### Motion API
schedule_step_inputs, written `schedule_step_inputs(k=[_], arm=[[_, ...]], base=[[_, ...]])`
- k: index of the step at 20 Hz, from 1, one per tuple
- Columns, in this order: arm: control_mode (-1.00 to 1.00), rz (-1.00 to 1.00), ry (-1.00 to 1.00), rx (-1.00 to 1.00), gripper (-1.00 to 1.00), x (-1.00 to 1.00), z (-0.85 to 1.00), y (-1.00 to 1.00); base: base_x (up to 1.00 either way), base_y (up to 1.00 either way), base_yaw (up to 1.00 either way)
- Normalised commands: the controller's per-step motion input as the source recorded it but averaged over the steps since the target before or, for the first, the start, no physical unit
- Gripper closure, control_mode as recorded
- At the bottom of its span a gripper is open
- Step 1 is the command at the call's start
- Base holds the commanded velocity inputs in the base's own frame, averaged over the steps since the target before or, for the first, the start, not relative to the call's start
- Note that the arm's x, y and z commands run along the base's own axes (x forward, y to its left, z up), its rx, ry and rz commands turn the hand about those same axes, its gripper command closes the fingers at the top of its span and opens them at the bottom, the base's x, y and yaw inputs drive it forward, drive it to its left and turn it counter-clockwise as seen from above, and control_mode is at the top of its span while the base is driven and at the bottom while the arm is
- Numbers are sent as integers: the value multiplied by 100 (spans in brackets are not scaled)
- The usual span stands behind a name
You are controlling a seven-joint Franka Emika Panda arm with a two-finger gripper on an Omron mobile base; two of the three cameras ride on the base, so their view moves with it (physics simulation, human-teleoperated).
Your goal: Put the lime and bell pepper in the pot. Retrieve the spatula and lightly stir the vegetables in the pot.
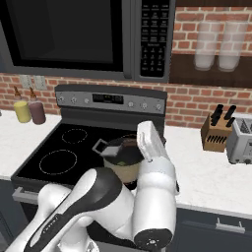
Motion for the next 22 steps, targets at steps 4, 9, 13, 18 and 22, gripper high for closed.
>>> schedule_step_inputs(k=[4, 9, 13, 18, 22], arm=[[-100, 26, -2, -76, 100, 8, 7, 84], [-100, 11, -15, -65, 100, 0, 2, 100], [-100, 6, -15, -52, 100, 5, 37, 88], [-100, 4, -9, -46, 100, 29, 50, 77], [-100, 0, -5, -46, 100, 26, 9, 35]], base=[[0, 0, 0], [0, 0, 0], [0, 0, 0], [0, 0, 0], [0, 0, 0]])
